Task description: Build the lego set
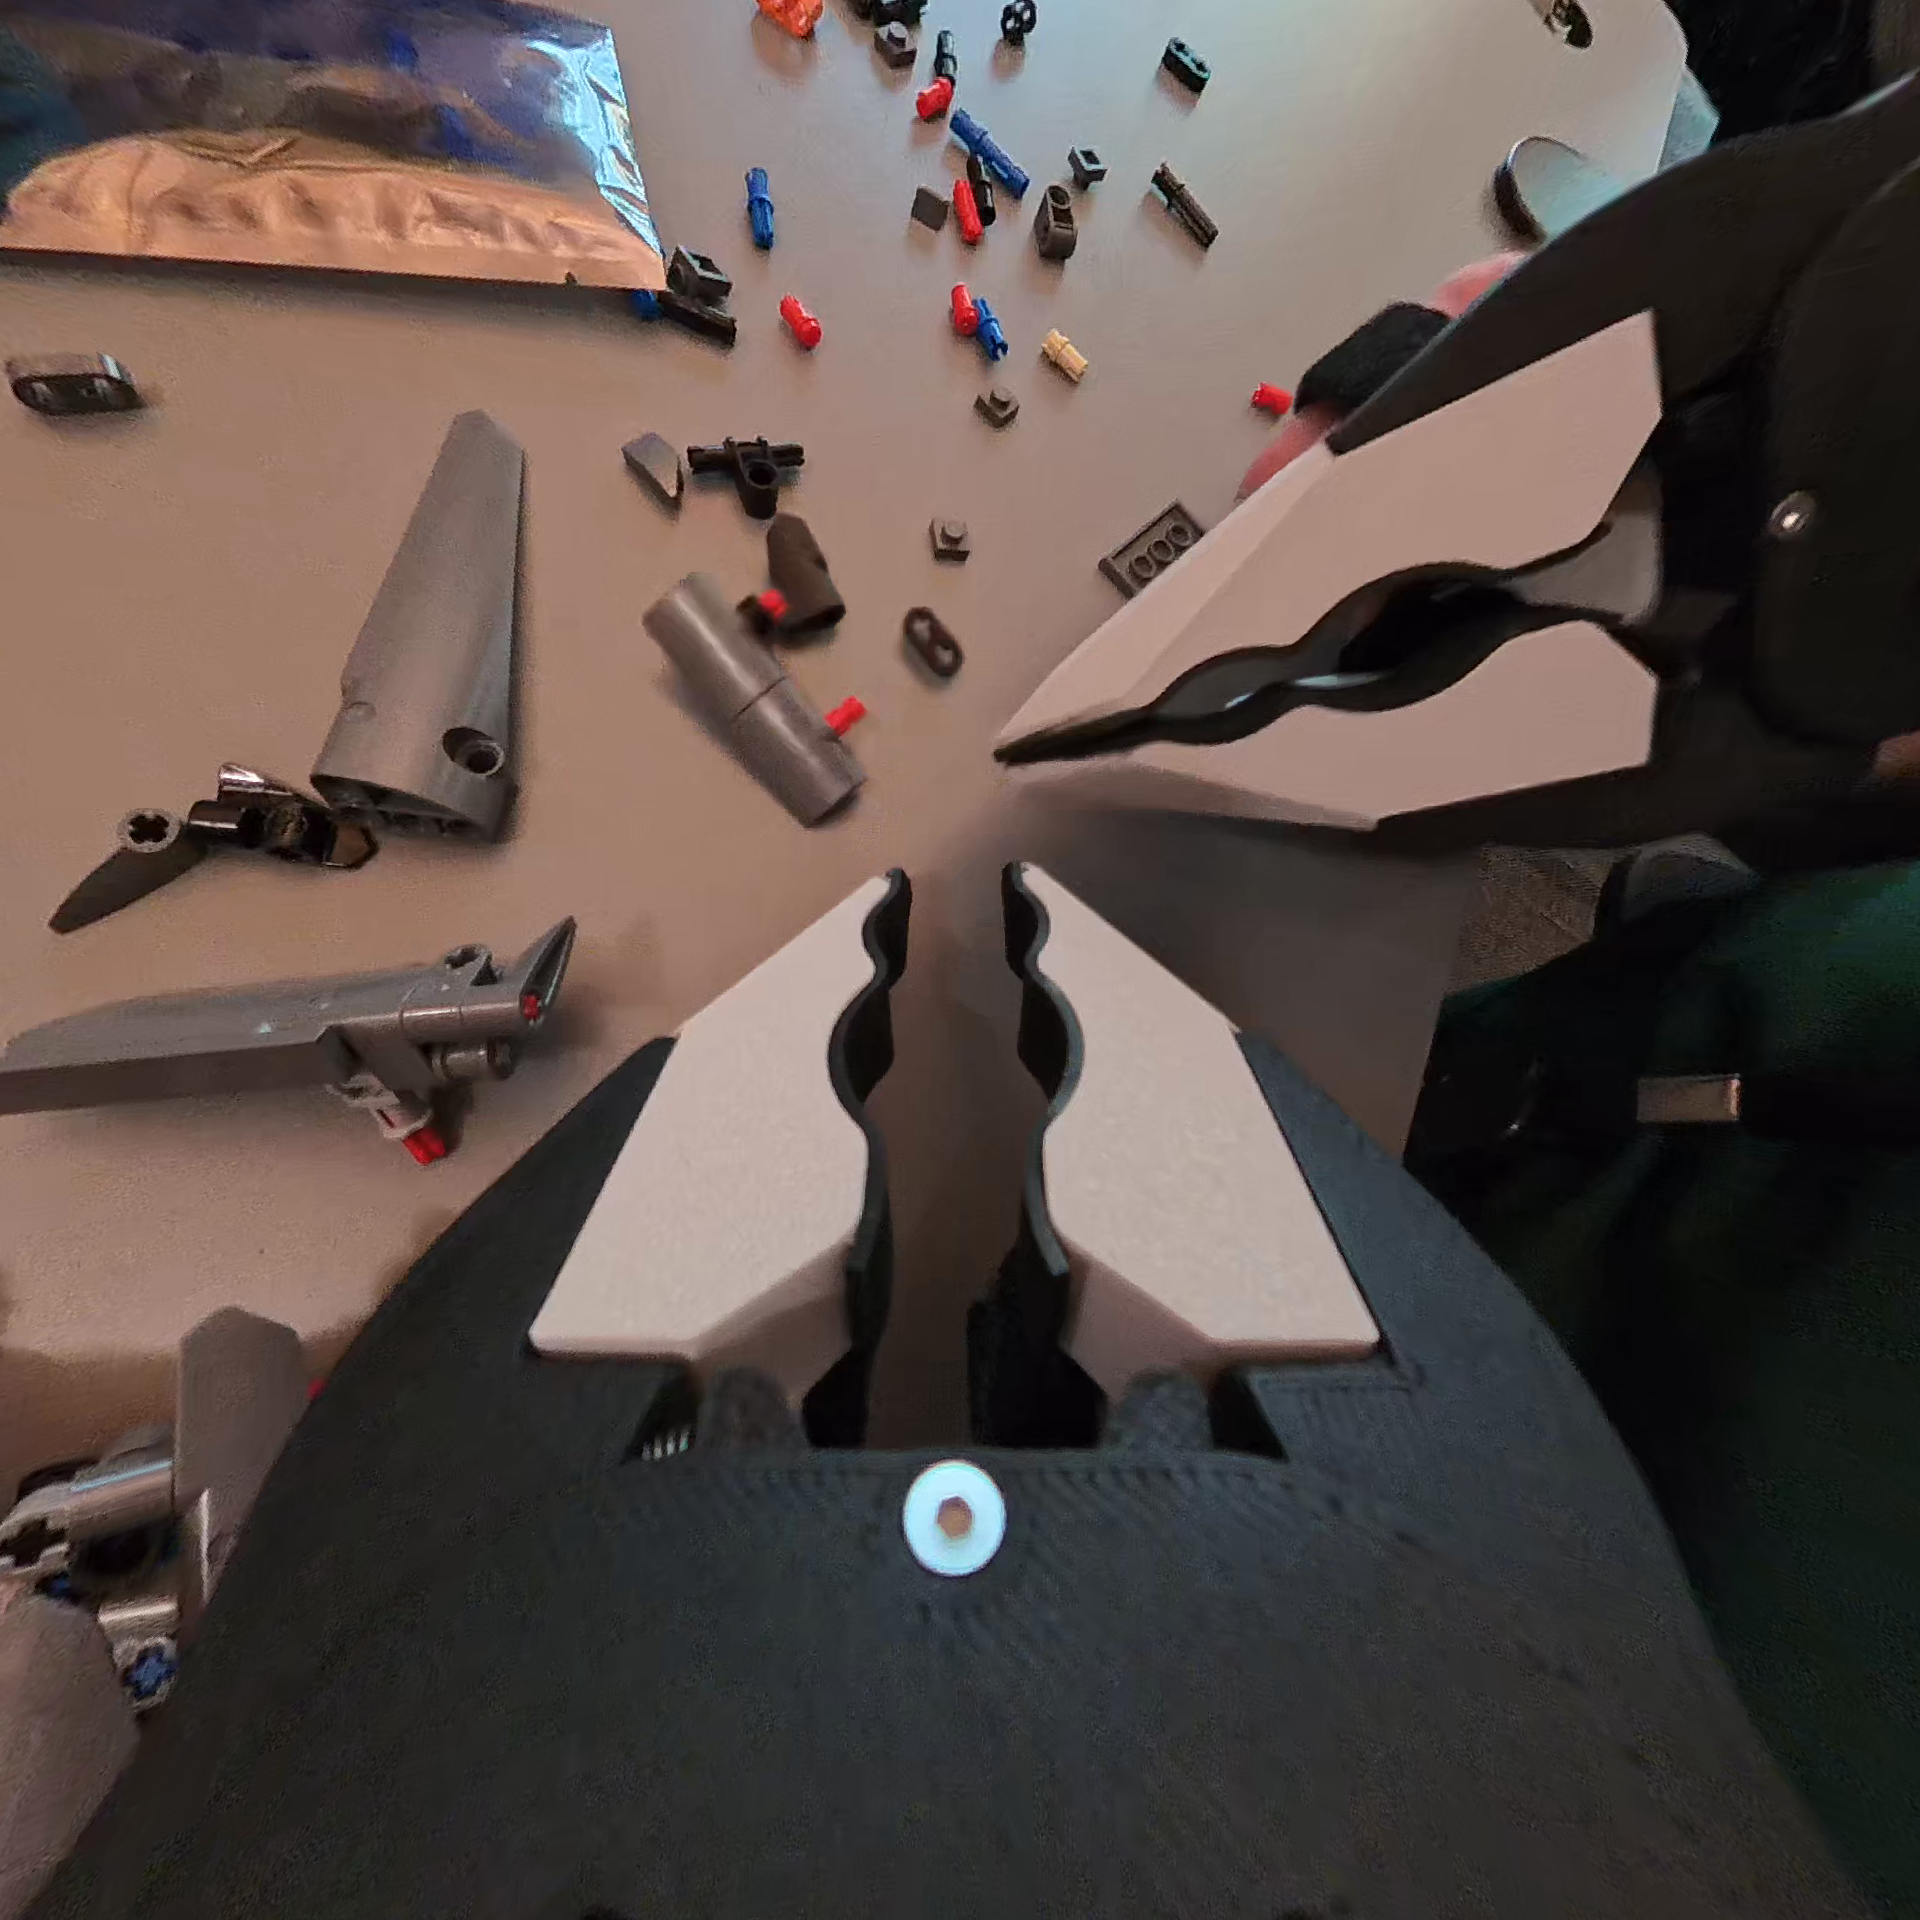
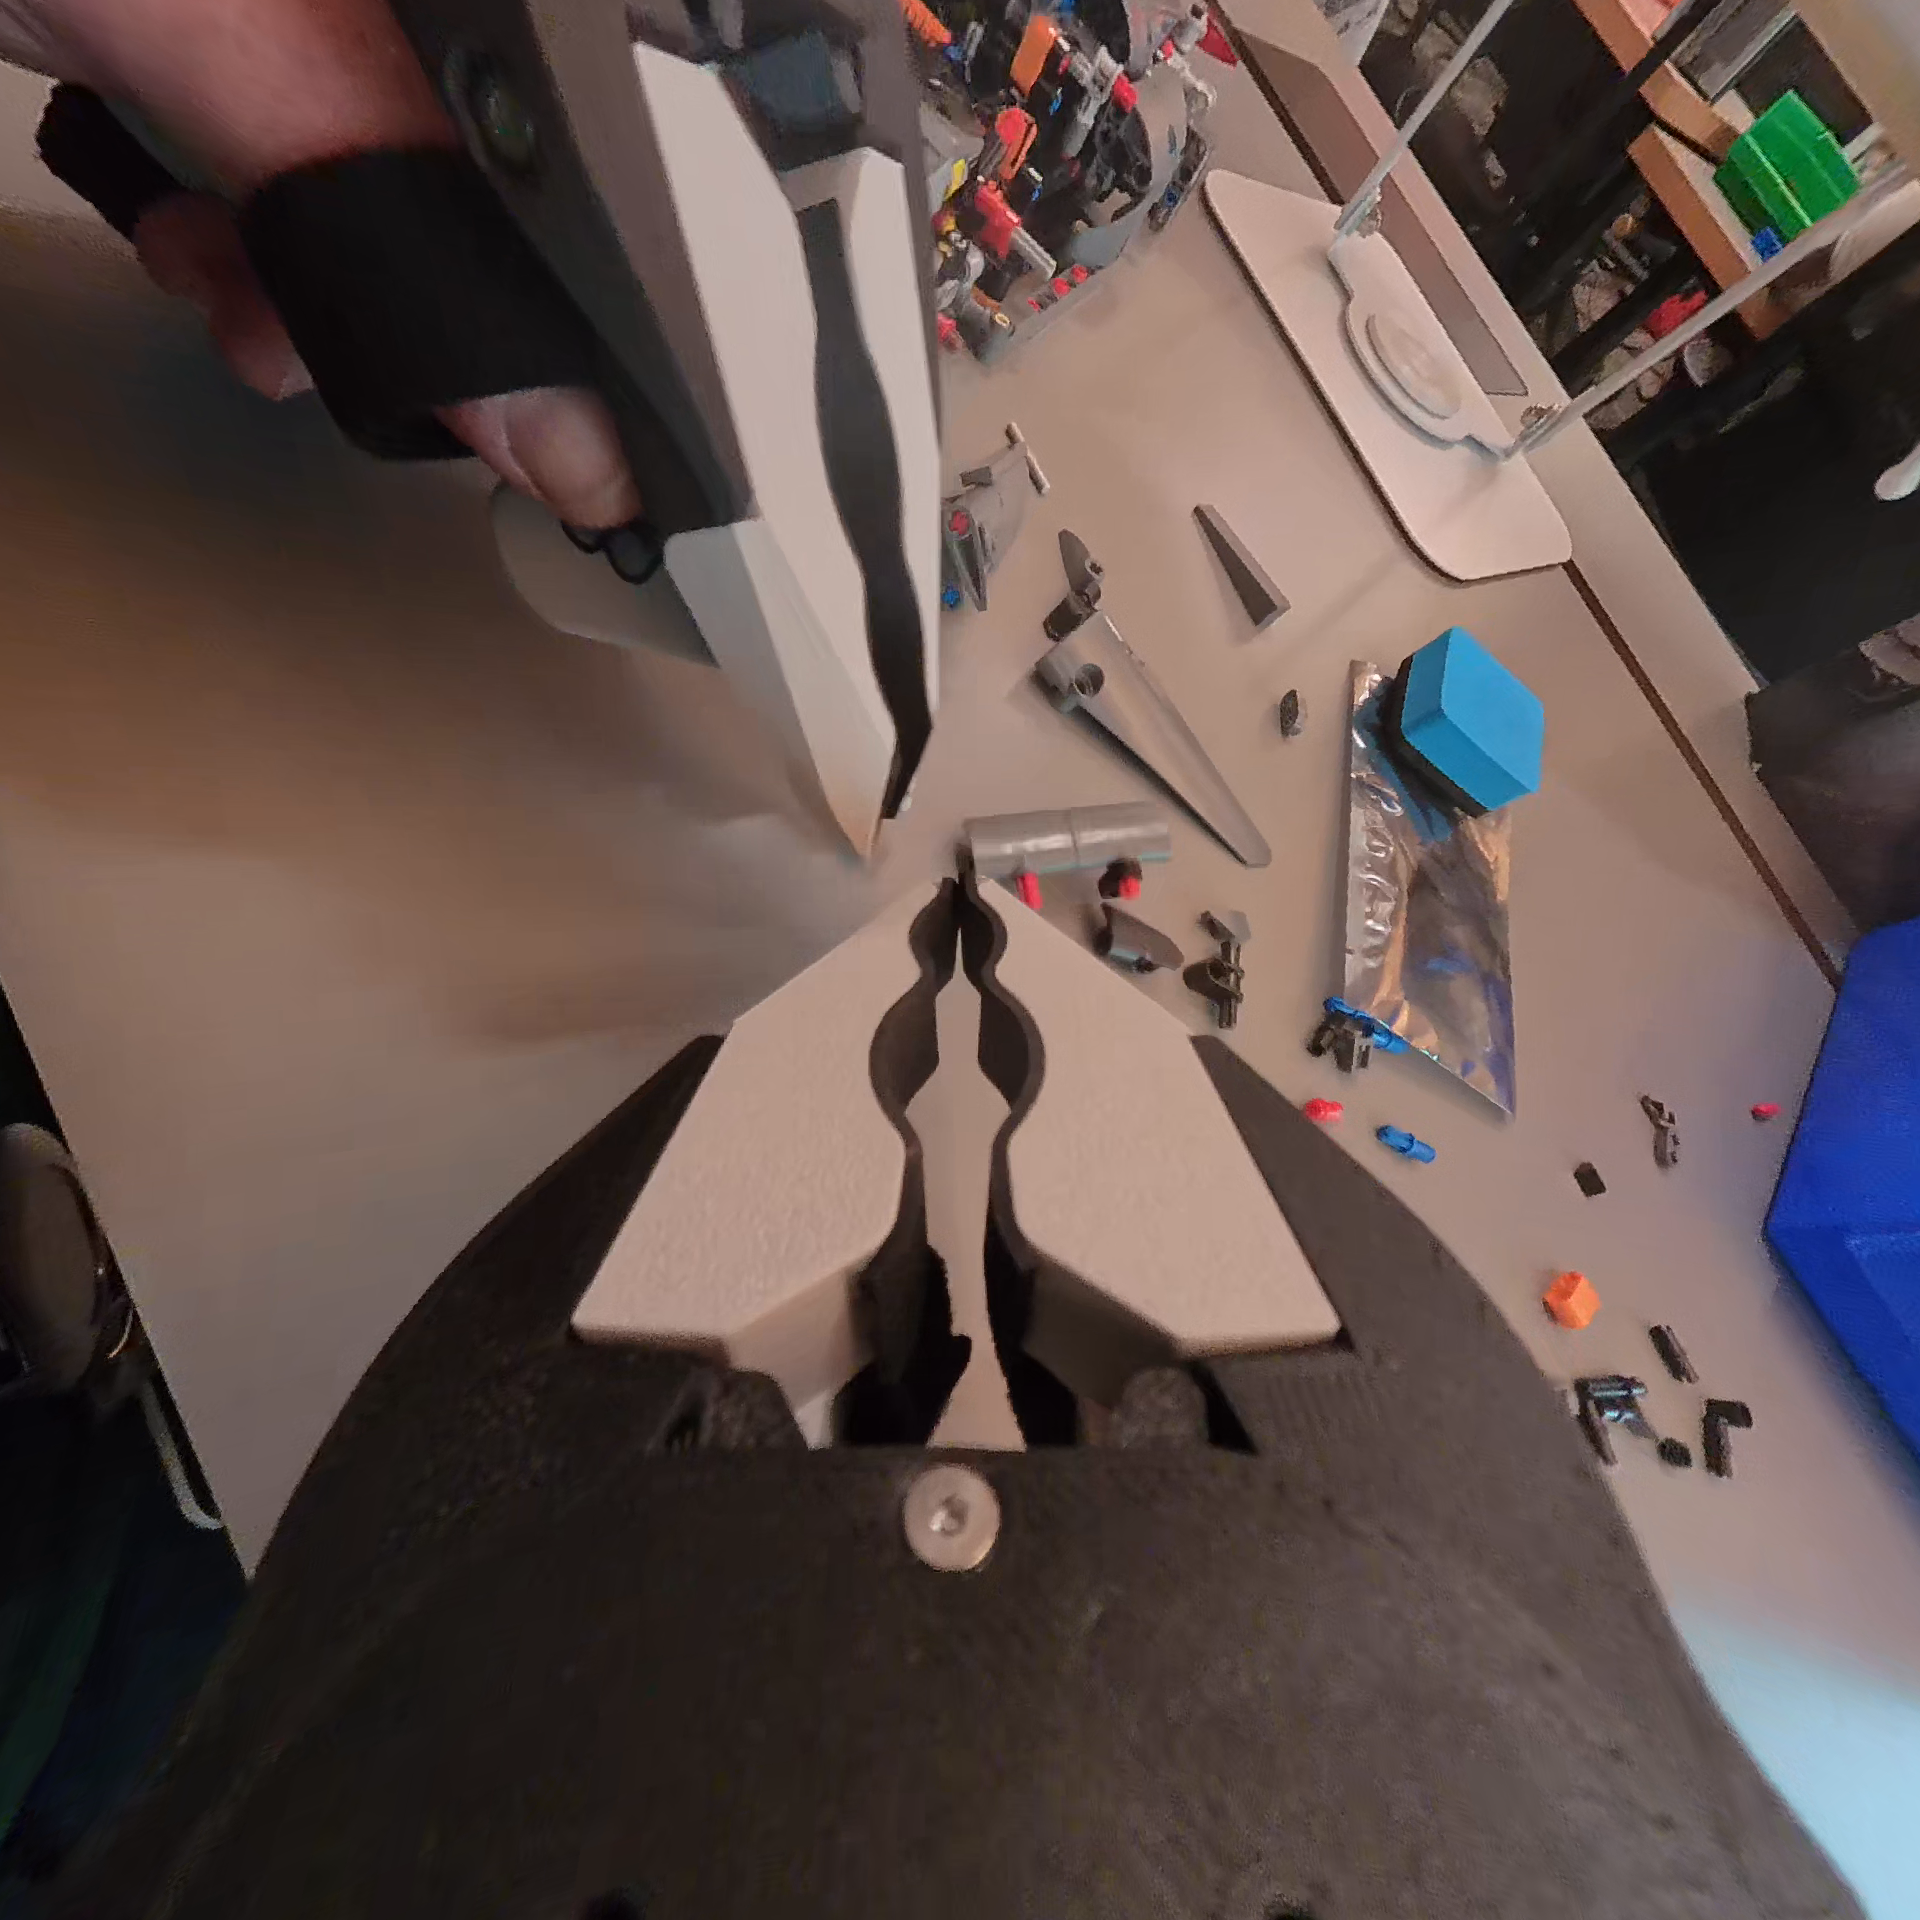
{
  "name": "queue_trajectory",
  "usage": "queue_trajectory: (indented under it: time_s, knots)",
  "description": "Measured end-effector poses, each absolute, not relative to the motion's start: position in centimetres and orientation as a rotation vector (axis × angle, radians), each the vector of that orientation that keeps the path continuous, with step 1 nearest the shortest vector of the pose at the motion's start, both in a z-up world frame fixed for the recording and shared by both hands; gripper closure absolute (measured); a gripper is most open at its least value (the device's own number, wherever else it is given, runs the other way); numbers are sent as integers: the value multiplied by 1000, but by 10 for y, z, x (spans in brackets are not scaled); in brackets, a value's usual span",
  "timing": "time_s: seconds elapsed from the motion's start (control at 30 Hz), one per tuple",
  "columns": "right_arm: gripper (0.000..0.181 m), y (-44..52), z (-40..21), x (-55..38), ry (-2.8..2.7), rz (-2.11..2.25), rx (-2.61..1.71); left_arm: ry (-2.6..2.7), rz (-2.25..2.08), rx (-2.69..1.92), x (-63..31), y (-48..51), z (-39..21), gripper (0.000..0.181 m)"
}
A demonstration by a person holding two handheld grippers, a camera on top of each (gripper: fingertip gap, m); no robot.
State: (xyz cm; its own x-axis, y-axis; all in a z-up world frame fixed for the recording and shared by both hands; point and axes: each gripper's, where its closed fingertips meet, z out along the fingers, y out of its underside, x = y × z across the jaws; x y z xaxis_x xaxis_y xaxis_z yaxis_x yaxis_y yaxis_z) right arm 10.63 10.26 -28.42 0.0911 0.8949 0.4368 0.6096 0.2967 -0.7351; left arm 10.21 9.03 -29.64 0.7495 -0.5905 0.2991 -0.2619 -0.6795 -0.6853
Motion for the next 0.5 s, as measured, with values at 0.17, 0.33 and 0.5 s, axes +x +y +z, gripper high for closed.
queue_trajectory:
  time_s: [0.17, 0.33, 0.5]
  knots:
    - [181, 113, -272, 123, -1519, 503, -1503, 627, -622, -2236, 98, 95, -284, 164]
    - [169, 110, -264, 127, -1461, 636, -1591, 590, -678, -2118, 99, 99, -261, 154]
    - [156, 131, -294, 146, -1383, 568, -1825, 632, -537, -2168, 92, 104, -270, 140]
